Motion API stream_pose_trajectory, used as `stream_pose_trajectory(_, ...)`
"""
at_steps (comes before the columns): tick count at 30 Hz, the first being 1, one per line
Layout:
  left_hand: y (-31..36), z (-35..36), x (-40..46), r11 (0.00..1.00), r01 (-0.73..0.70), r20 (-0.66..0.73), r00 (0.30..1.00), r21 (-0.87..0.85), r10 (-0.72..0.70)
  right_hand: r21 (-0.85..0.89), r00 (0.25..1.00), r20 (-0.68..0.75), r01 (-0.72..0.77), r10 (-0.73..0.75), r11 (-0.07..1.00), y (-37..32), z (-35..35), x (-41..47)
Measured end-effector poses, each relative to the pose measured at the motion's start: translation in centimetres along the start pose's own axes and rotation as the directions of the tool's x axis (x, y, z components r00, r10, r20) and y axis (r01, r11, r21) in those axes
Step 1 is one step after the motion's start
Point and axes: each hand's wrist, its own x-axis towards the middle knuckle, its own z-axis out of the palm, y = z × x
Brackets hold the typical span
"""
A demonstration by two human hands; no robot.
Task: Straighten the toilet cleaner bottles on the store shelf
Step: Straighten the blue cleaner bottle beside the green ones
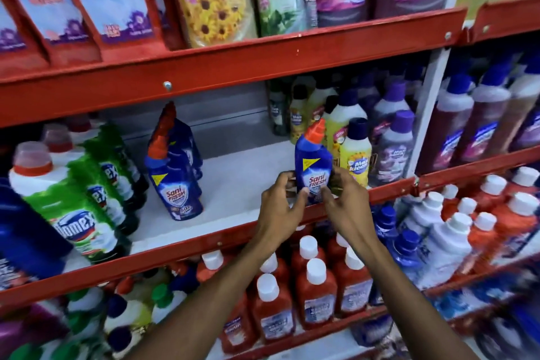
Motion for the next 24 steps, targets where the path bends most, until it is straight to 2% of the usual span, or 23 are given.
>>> stream_pose_trajectory(3, -0.1, -0.4, -0.2, 0.998, 0.021, -0.085, 0.996, -0.056, -0.025, 0.056, 1.000, 0.013, 0.002, -0.002, 0.998, -0.7, 0.1, 0.1)
stream_pose_trajectory(7, -0.9, -3.6, -1.8, 0.996, -0.052, -0.194, 0.980, -0.072, 0.037, 0.143, 0.999, 0.017, 0.047, -0.050, 0.989, -3.0, 2.3, -1.2)
stream_pose_trajectory(12, -3.9, -9.8, -4.8, 0.997, -0.072, -0.353, 0.933, 0.004, 0.068, 0.237, 0.988, 0.082, 0.105, -0.128, 0.966, -7.5, 7.5, -3.5)
stream_pose_trajectory(17, -6.9, -14.8, -6.6, 0.998, -0.001, -0.494, 0.869, 0.059, 0.030, 0.266, 0.971, 0.174, 0.111, -0.161, 0.958, -10.9, 13.4, -5.1)
stream_pose_trajectory(24, -9.6, -17.9, -7.2, 0.995, 0.083, -0.469, 0.882, 0.051, -0.049, 0.253, 0.963, 0.233, 0.074, -0.135, 0.965, -12.8, 17.8, -6.1)
